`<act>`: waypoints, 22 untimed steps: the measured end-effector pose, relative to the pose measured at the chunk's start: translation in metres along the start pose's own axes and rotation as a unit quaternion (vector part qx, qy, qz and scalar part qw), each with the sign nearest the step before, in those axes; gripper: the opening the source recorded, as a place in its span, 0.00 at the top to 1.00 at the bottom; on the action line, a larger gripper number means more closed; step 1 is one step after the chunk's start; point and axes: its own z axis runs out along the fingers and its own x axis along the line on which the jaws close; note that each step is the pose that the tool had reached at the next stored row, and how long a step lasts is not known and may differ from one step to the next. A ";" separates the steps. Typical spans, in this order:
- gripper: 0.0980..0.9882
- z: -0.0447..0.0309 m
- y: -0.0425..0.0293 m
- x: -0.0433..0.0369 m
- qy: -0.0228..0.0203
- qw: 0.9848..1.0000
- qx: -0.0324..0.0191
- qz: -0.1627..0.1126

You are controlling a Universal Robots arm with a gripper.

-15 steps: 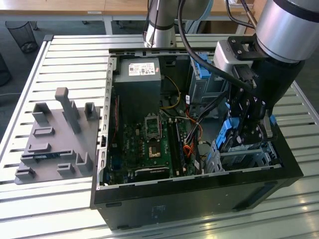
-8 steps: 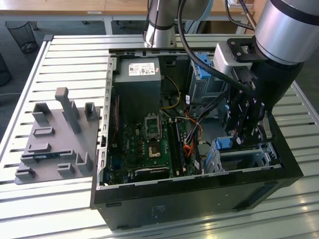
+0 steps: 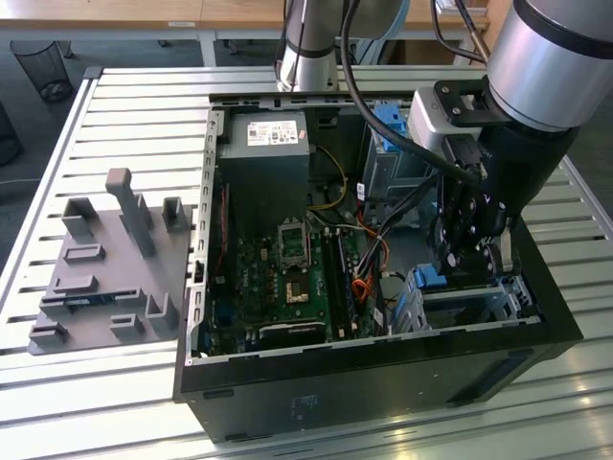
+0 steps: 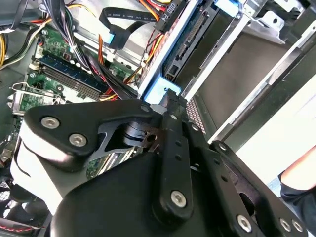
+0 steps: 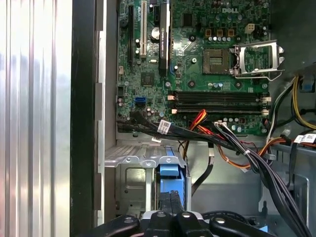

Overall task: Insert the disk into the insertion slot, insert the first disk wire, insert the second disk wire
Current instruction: 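Insert the disk into the insertion slot, then insert the first disk wire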

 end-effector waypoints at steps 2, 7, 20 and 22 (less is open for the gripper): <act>0.99 0.0006 0.0000 0.0000 0.000 1.000 0.000 0.000; 0.99 0.0005 0.0000 0.0000 0.000 1.000 0.000 0.000; 0.99 -0.0012 -0.0049 0.0000 0.000 1.000 0.000 0.000; 0.99 -0.0012 -0.0076 0.0000 0.000 1.000 0.000 0.000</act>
